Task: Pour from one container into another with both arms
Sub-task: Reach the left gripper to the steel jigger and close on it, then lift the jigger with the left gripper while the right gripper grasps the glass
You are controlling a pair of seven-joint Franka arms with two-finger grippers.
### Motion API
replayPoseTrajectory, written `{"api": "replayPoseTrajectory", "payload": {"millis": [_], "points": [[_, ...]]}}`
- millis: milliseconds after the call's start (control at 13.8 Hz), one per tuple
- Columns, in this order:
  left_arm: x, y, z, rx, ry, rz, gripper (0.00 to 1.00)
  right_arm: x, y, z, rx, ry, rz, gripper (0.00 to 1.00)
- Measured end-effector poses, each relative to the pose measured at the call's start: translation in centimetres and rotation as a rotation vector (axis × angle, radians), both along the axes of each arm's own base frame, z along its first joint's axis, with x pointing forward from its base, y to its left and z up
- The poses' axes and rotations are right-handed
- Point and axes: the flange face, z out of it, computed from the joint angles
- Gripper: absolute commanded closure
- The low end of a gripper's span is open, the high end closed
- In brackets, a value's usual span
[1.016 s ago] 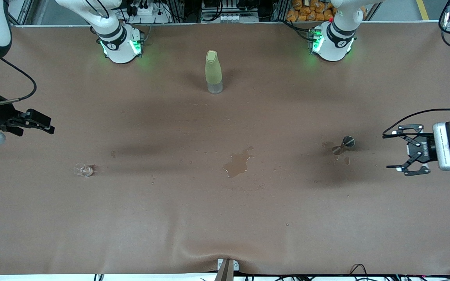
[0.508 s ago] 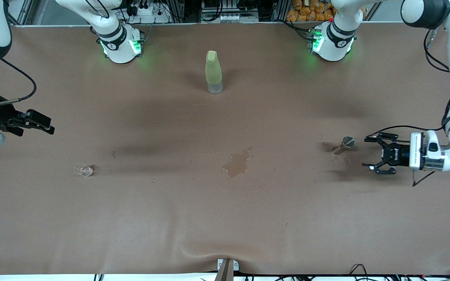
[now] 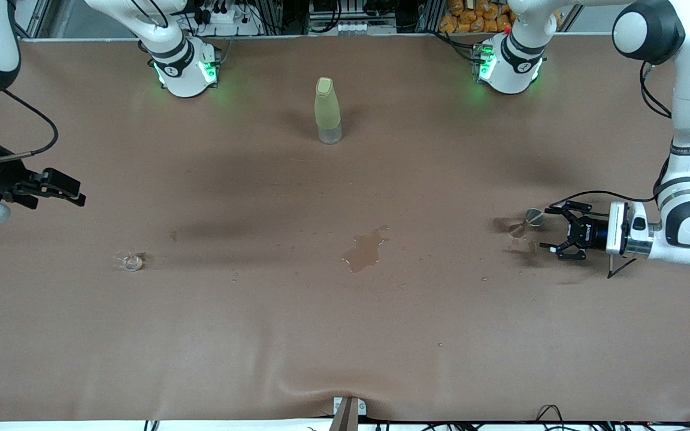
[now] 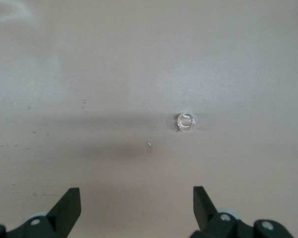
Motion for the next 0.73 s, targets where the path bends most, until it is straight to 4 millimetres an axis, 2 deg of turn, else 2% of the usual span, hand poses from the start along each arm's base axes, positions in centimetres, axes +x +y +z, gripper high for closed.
{"api": "replayPoseTrajectory", "payload": {"millis": [218,435,508,725], "points": [[-0.5,0.1,-1.3,-0.014,0.006,-0.003,0.00,-0.1,1.7,-0.2,0.000,0.012,0.031,0.00],[-0.5,-1.2,-2.1,-0.045,-0.001,-0.018,0.00,0.0,3.3,-0.7,0.000,0.023,0.055,0.00],[-0.5,-1.7,-2.5,-0.060,0.001,-0.011,0.07,0.0,3.4,-1.0,0.000,0.028,0.057,0.00],[-0.8,-2.0,-3.8,-0.080,0.017,-0.001,0.15,0.6,4.2,-2.9,0.031,0.058,0.090,0.00]]}}
